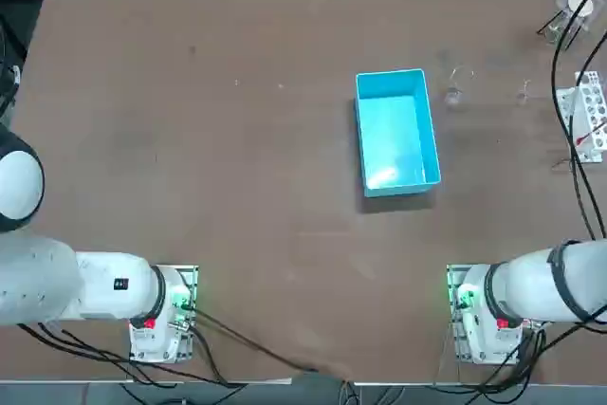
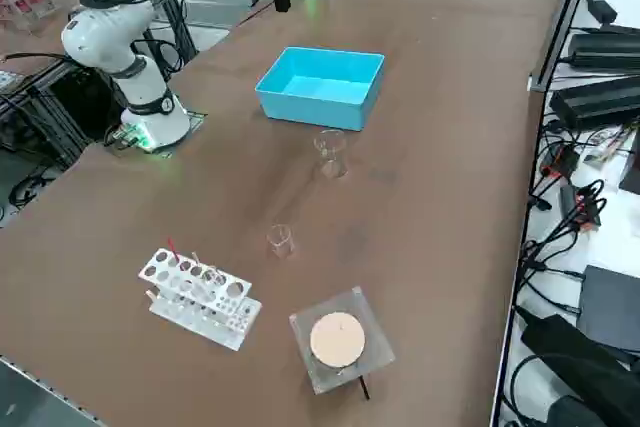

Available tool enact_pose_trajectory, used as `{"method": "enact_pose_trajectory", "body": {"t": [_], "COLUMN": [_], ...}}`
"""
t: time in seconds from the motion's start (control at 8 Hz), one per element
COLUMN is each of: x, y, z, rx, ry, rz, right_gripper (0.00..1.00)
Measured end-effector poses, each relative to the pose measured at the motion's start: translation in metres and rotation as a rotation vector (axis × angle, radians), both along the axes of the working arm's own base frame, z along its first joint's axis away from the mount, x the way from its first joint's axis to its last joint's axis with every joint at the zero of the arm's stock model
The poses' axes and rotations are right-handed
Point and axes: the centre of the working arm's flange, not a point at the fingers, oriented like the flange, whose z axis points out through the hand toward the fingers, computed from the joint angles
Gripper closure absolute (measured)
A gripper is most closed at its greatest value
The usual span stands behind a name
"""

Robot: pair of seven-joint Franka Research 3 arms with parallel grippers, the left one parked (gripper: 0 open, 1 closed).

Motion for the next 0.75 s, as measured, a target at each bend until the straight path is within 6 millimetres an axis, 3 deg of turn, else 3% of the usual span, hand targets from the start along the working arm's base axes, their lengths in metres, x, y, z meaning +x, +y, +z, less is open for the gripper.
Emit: {"method": "enact_pose_trajectory", "body": {"t": [0.75], "x": [0.0004], "y": [-0.0005], "z": [-0.0008], "rx": [0.000], "ry": [0.002], "rz": [-0.001], "right_gripper": [0.00]}}
